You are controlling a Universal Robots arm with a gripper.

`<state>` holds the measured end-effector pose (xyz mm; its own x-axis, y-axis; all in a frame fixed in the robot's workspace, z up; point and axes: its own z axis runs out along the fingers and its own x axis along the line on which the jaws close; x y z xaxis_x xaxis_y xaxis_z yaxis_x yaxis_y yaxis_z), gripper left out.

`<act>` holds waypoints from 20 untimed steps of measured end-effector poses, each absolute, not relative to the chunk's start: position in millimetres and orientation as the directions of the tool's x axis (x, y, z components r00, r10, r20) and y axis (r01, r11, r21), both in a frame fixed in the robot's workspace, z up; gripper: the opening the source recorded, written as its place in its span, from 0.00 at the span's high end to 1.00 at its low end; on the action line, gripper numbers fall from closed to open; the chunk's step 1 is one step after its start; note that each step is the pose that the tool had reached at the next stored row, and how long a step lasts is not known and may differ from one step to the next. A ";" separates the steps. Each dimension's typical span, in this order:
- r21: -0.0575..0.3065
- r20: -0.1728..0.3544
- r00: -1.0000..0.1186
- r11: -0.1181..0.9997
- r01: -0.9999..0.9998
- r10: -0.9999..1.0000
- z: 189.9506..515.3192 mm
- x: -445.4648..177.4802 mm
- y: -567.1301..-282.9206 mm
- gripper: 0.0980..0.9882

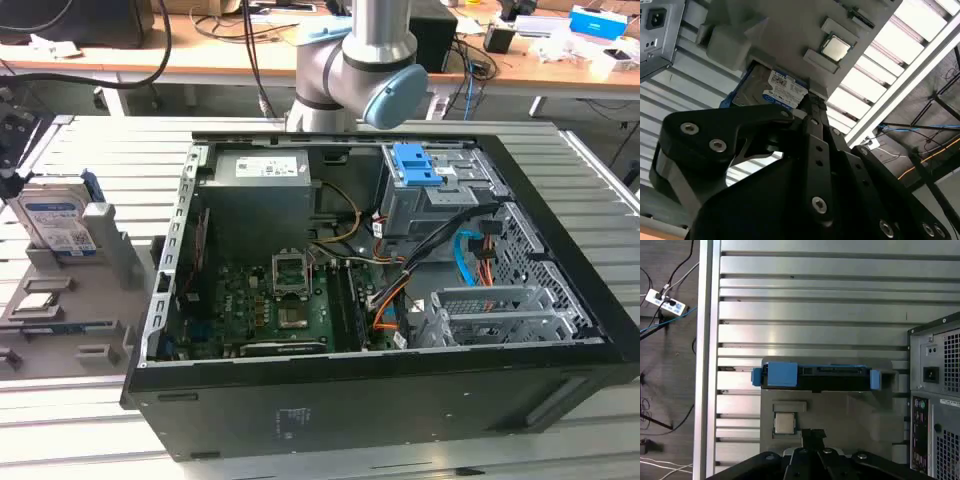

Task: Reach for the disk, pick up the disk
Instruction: 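Pick up the disk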

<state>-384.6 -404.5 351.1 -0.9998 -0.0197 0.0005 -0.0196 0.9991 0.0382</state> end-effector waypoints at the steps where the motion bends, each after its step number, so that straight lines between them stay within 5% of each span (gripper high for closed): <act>1: 0.038 0.001 -0.999 0.999 -0.033 -0.033 351.2 -384.7 -404.5 1.00; 20: 0.038 0.000 -0.857 0.856 -0.516 -0.516 351.1 -384.6 -404.5 1.00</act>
<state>-384.6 -404.5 351.1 -0.8565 -0.5161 0.0005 -0.5157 0.8559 0.0382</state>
